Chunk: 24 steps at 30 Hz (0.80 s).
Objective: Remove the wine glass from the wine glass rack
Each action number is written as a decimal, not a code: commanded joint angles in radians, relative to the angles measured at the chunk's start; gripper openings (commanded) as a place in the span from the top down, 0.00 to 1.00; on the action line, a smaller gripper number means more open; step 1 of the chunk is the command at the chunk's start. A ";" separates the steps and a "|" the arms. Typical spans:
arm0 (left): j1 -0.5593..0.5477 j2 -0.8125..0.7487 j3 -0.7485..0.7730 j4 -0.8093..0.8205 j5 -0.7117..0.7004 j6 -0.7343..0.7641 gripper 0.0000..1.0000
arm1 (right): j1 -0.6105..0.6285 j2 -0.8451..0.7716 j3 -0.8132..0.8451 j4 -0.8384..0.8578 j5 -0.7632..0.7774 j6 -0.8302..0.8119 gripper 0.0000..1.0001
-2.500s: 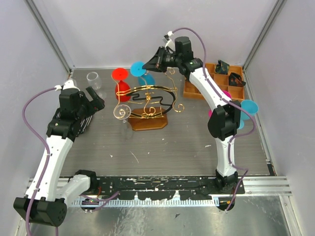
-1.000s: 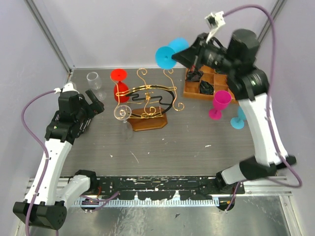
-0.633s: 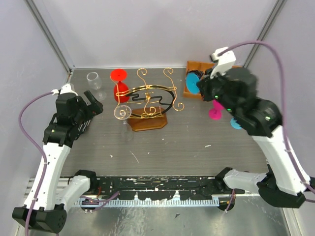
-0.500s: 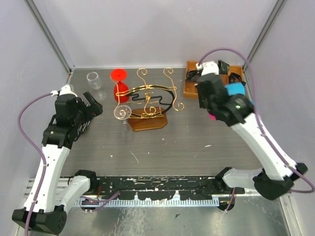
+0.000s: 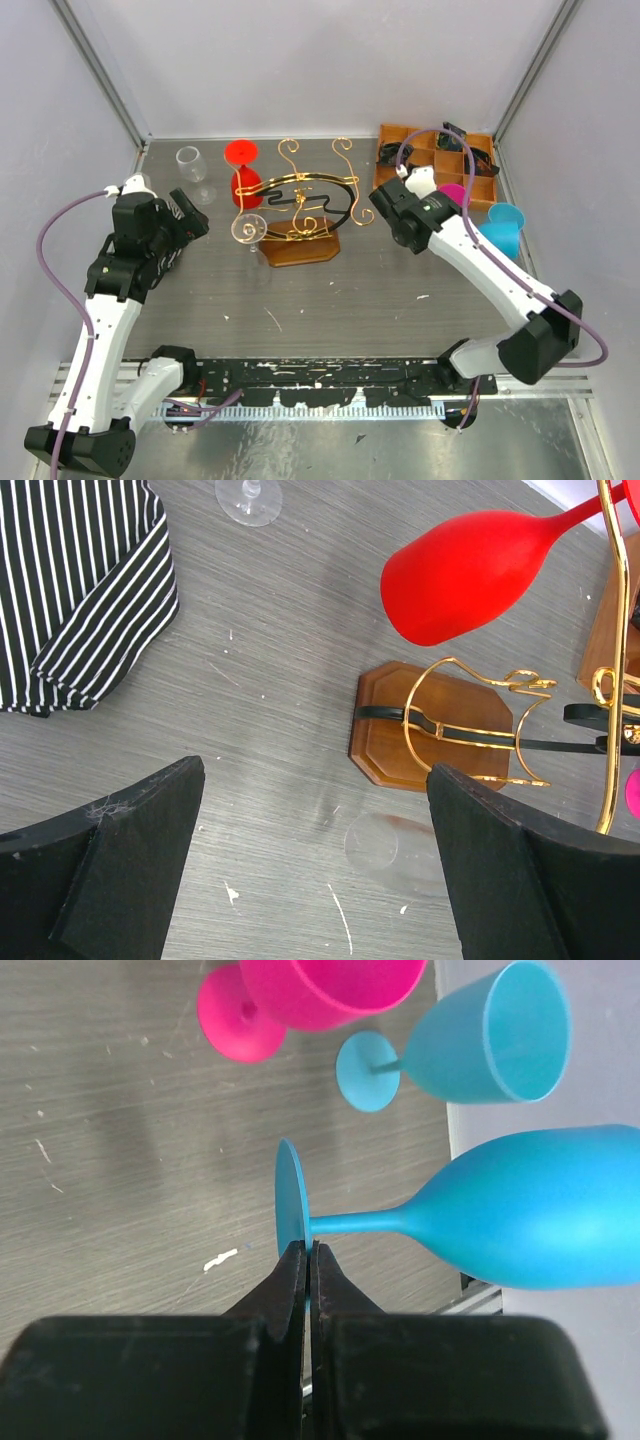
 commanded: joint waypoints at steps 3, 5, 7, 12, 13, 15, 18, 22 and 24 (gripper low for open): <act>0.000 -0.014 0.006 -0.003 0.004 0.016 0.01 | -0.065 0.106 -0.059 0.027 -0.083 0.145 0.99; 0.000 -0.015 0.008 -0.007 -0.001 0.025 0.01 | -0.075 0.160 -0.047 -0.022 -0.049 0.228 0.99; 0.000 -0.015 0.010 -0.010 -0.005 0.032 0.01 | -0.077 0.228 -0.023 -0.063 -0.031 0.301 1.00; 0.000 -0.013 0.009 -0.009 -0.007 0.037 0.02 | -0.123 0.259 -0.040 0.047 -0.175 0.302 1.00; 0.001 -0.013 0.009 -0.010 -0.007 0.038 0.02 | -0.138 0.268 -0.043 0.059 -0.200 0.308 1.00; -0.001 -0.014 0.010 -0.012 -0.008 0.041 0.02 | -0.155 0.301 -0.042 0.065 -0.206 0.319 1.00; 0.000 -0.011 0.009 -0.011 -0.009 0.047 0.02 | -0.164 0.344 -0.039 0.064 -0.195 0.343 1.00; 0.000 -0.008 0.000 -0.004 -0.004 0.047 0.02 | -0.164 0.429 -0.021 0.030 -0.156 0.391 1.00; 0.000 -0.008 -0.003 -0.002 0.000 0.047 0.02 | -0.165 0.489 -0.008 -0.015 -0.121 0.428 1.00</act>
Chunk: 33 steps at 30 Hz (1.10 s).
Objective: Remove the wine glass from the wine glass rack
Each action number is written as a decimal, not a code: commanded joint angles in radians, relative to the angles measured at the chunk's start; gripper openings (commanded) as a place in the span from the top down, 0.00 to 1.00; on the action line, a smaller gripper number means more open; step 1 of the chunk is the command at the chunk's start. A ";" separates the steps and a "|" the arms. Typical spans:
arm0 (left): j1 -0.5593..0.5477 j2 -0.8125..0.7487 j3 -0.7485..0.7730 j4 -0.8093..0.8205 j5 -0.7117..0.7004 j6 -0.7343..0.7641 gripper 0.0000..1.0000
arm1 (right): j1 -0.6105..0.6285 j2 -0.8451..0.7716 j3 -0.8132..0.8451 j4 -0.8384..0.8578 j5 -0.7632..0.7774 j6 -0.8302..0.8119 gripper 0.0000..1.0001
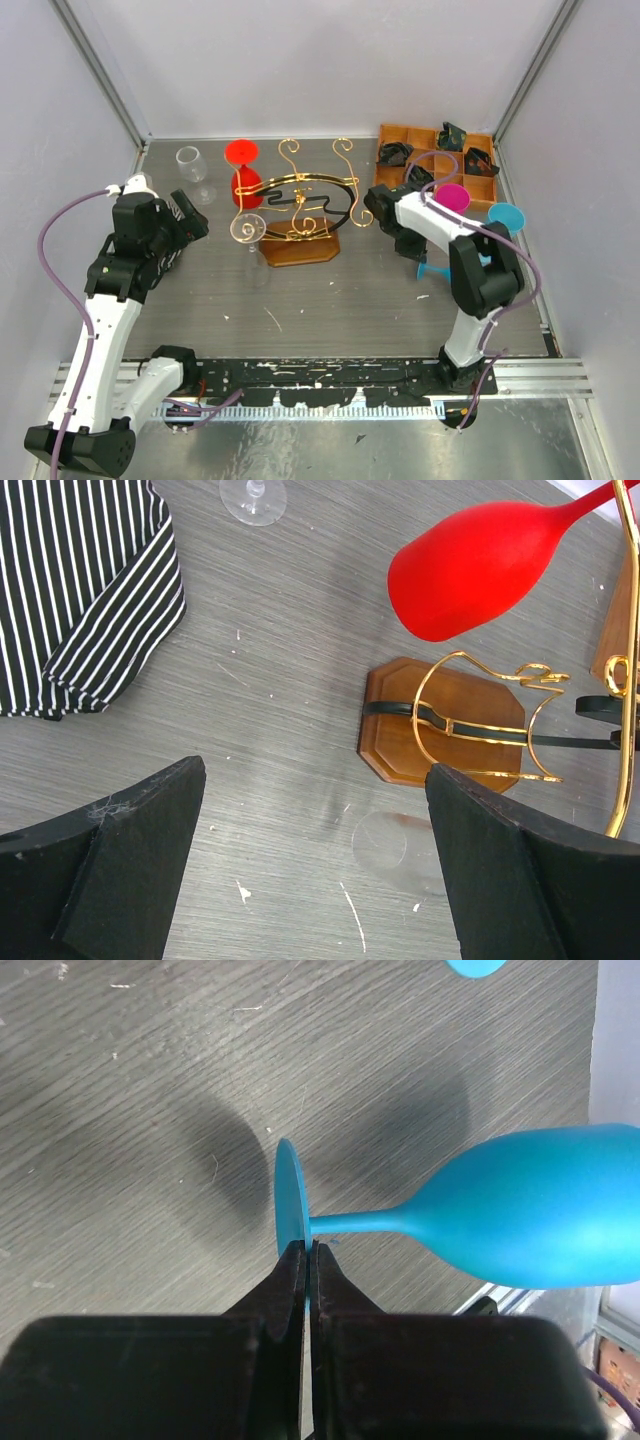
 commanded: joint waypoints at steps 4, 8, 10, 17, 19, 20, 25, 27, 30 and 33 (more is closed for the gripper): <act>0.000 -0.008 -0.009 0.001 0.004 0.015 0.02 | -0.002 0.170 0.069 -0.080 0.090 0.134 1.00; 0.001 -0.009 -0.008 -0.003 -0.003 0.031 0.02 | -0.013 0.227 0.110 -0.081 0.094 0.145 1.00; 0.001 -0.007 -0.008 -0.004 -0.007 0.038 0.02 | -0.019 0.260 0.143 -0.087 0.098 0.146 1.00; 0.000 0.001 -0.015 0.000 -0.004 0.041 0.02 | -0.034 0.327 0.216 -0.080 0.088 0.190 1.00; 0.001 0.002 -0.014 -0.001 -0.002 0.040 0.02 | -0.036 0.350 0.233 -0.080 0.087 0.204 1.00; 0.000 0.001 -0.013 -0.003 -0.001 0.039 0.02 | -0.036 0.362 0.240 -0.077 0.085 0.214 1.00; 0.000 0.002 -0.011 -0.009 0.002 0.038 0.02 | -0.036 0.385 0.227 -0.024 0.045 0.207 1.00; 0.000 0.007 -0.011 -0.010 0.005 0.035 0.02 | -0.036 0.392 0.227 -0.003 0.026 0.195 0.99; 0.000 0.011 -0.011 -0.006 0.013 0.031 0.02 | -0.036 0.404 0.230 0.028 -0.009 0.178 0.96; 0.000 0.015 -0.011 -0.007 0.014 0.031 0.02 | -0.036 0.426 0.245 0.054 -0.042 0.159 0.92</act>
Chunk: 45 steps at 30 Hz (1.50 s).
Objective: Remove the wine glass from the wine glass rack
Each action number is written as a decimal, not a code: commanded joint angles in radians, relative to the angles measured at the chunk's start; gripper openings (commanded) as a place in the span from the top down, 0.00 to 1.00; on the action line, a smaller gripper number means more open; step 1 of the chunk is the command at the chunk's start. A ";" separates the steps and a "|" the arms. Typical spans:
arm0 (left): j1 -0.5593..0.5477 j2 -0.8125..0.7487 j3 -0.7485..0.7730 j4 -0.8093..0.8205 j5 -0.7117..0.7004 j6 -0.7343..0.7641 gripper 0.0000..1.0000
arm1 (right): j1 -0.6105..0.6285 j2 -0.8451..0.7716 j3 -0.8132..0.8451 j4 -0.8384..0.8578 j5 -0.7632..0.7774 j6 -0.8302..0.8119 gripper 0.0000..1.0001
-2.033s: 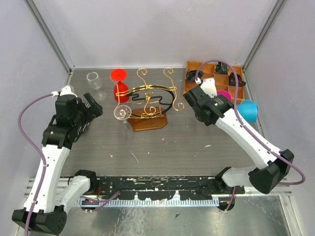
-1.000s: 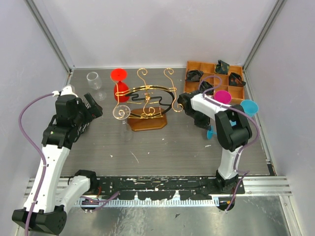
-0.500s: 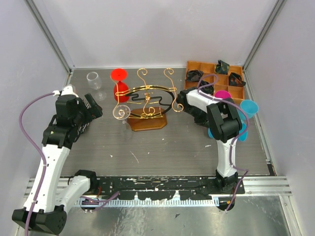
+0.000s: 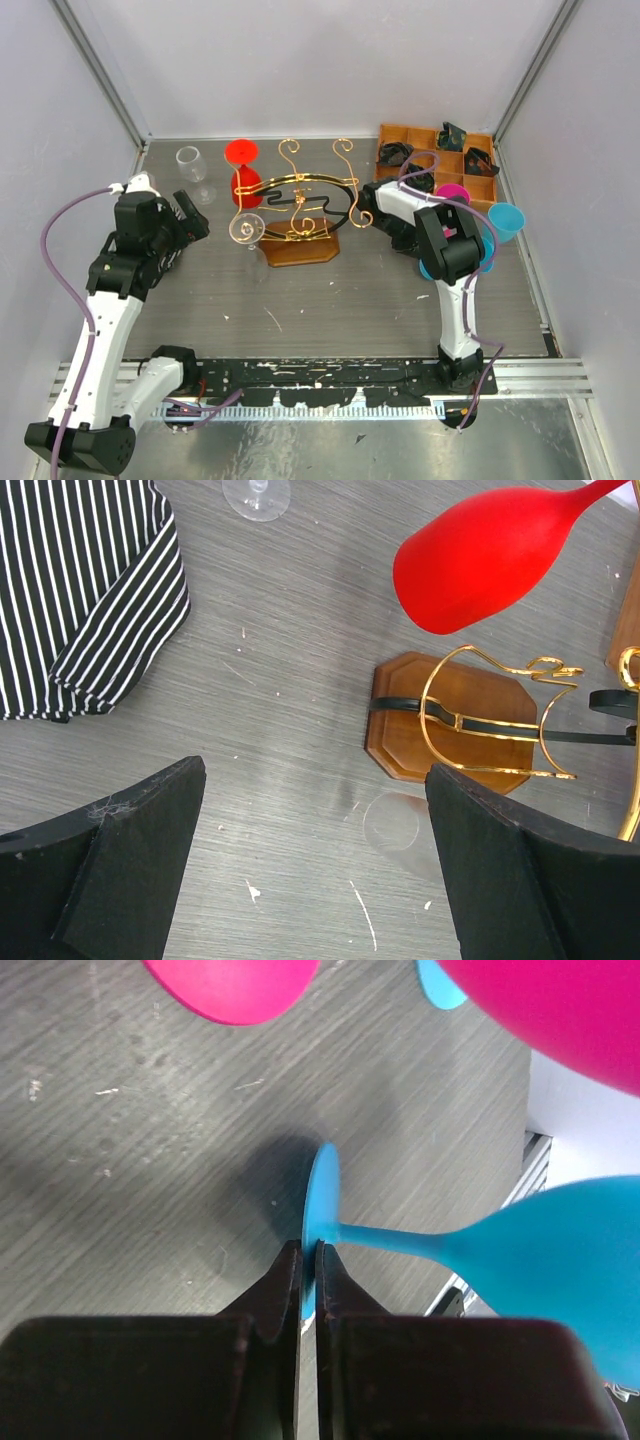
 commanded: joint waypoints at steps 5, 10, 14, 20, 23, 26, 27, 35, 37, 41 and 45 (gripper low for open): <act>0.000 0.006 -0.007 -0.015 0.010 0.008 0.02 | -0.005 0.076 0.019 0.255 -0.172 0.046 0.89; 0.000 0.012 -0.006 -0.014 0.017 0.005 0.02 | -0.003 0.074 0.007 0.302 -0.206 0.034 0.80; 0.000 0.018 -0.007 -0.011 0.021 0.002 0.02 | 0.001 0.062 -0.008 0.347 -0.248 0.026 0.72; 0.000 0.021 -0.007 -0.012 0.024 -0.001 0.02 | 0.002 0.031 -0.018 0.416 -0.325 0.000 0.63; 0.000 0.021 -0.005 -0.015 0.022 0.000 0.02 | 0.003 0.005 -0.028 0.458 -0.371 -0.019 0.59; 0.000 0.018 -0.006 -0.016 0.022 0.000 0.02 | 0.005 -0.031 -0.040 0.507 -0.427 -0.041 0.55; 0.000 0.018 -0.007 -0.016 0.021 0.000 0.02 | 0.005 -0.043 -0.044 0.523 -0.447 -0.045 0.54; 0.000 0.017 0.001 -0.022 0.016 0.005 0.02 | 0.005 -0.141 -0.060 0.637 -0.560 -0.061 0.52; 0.000 0.018 0.004 -0.024 0.015 0.005 0.02 | -0.001 -0.153 -0.029 0.633 -0.565 -0.063 0.51; 0.000 0.027 0.020 -0.026 0.032 -0.009 0.02 | -0.027 -0.167 0.054 0.609 -0.582 -0.076 0.47; 0.000 0.031 0.037 -0.028 0.038 -0.013 0.02 | -0.089 -0.207 0.112 0.580 -0.587 -0.091 0.45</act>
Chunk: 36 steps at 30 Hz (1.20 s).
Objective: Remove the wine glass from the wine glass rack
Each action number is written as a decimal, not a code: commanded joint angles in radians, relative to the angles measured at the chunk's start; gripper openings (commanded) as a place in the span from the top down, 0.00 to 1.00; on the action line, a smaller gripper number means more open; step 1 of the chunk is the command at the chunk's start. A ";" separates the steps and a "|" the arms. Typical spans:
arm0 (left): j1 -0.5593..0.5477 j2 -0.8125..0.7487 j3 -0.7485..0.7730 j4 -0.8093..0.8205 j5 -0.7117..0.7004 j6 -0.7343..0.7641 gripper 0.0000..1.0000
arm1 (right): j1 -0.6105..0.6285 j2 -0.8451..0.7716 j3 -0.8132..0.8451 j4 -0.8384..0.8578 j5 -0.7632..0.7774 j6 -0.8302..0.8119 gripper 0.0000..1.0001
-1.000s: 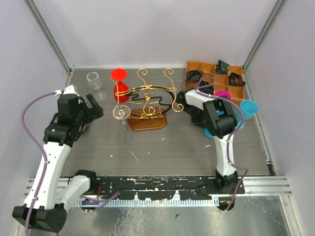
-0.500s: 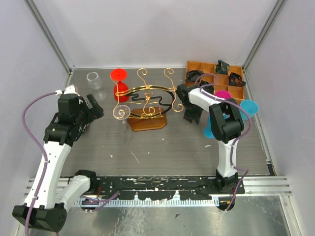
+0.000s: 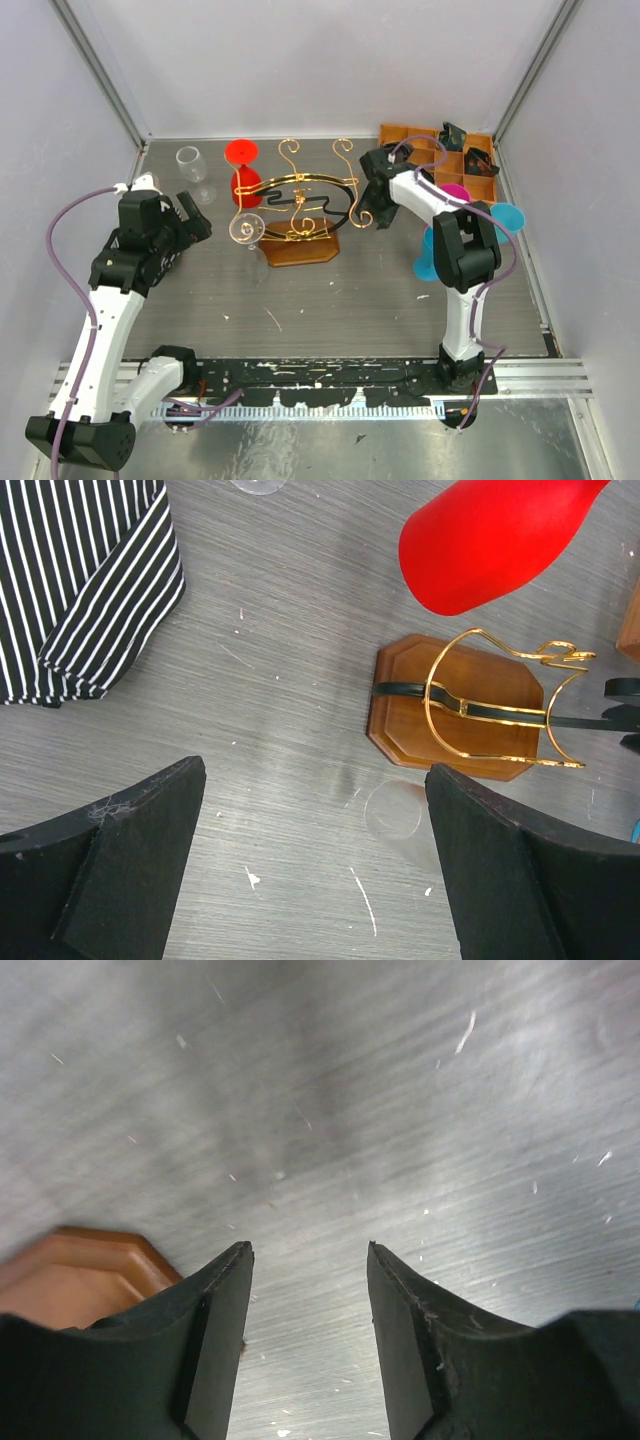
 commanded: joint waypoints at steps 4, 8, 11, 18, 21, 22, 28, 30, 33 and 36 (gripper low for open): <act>0.001 0.005 0.037 -0.005 0.021 -0.008 0.02 | -0.121 -0.130 0.194 -0.052 0.036 -0.052 0.44; 0.000 0.007 0.031 0.002 0.023 -0.015 0.02 | -0.140 -0.143 0.366 -0.083 0.037 -0.141 0.44; 0.000 0.004 0.033 0.001 0.013 -0.013 0.02 | -0.118 -0.167 0.509 -0.122 0.100 -0.175 0.44; 0.000 0.001 0.043 -0.014 -0.001 -0.008 0.02 | -0.008 -0.324 0.562 -0.132 -0.065 -0.084 0.38; 0.000 -0.002 0.051 -0.022 -0.001 -0.011 0.01 | 0.001 -0.393 0.509 -0.108 -0.252 0.014 0.31; 0.000 -0.002 0.053 -0.024 0.000 -0.012 0.02 | 0.006 -0.407 0.501 -0.108 -0.292 0.038 0.29; 0.001 -0.010 0.029 -0.014 0.022 -0.053 0.01 | 0.082 -0.456 0.432 -0.076 -0.420 0.165 0.24; 0.000 -0.007 0.020 -0.008 0.035 -0.068 0.00 | 0.114 -0.453 0.407 -0.060 -0.427 0.187 0.24; 0.000 -0.009 0.021 -0.009 0.039 -0.071 0.00 | 0.149 -0.437 0.364 -0.040 -0.453 0.202 0.23; 0.001 -0.015 0.026 -0.014 0.022 -0.059 0.00 | 0.169 -0.428 0.338 -0.040 -0.435 0.206 0.23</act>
